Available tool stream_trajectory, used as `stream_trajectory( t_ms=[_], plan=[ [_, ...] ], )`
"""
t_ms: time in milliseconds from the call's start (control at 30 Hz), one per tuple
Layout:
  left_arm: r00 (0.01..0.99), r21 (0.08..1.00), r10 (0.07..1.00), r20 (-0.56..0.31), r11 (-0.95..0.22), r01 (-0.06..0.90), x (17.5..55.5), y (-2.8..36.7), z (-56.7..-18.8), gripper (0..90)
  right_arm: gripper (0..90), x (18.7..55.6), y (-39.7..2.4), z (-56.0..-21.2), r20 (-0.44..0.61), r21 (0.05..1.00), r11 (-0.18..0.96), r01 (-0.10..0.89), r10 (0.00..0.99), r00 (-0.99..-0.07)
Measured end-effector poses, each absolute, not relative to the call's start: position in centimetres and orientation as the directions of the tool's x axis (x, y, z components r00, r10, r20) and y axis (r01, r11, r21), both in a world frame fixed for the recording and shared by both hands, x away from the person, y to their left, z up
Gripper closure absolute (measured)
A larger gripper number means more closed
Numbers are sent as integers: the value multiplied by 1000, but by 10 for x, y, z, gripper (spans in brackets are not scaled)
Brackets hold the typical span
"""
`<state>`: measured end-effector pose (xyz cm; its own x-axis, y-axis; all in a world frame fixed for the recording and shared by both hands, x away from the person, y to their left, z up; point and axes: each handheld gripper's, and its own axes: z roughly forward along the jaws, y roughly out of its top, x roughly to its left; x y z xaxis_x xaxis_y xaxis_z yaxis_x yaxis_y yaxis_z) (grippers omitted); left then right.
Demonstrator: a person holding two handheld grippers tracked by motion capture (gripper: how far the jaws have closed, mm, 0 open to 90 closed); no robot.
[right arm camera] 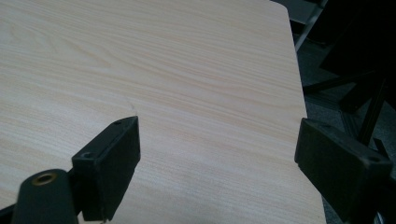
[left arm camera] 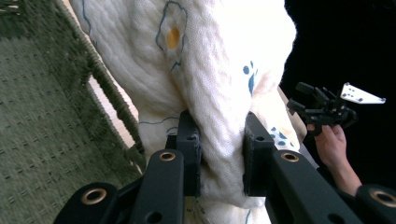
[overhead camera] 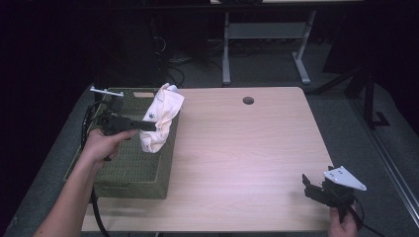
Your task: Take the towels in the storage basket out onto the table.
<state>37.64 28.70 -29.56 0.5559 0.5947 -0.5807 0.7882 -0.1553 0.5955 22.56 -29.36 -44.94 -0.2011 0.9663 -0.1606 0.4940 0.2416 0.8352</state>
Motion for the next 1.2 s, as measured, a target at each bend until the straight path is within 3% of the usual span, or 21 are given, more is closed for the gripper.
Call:
stream_trajectory(
  t_ms=[1200],
  plan=[
    [619,584,540,-570,-263,768,392,222,-300,729,139,223,-296,-446,-161,844,238,481,967,-196]
  ],
)
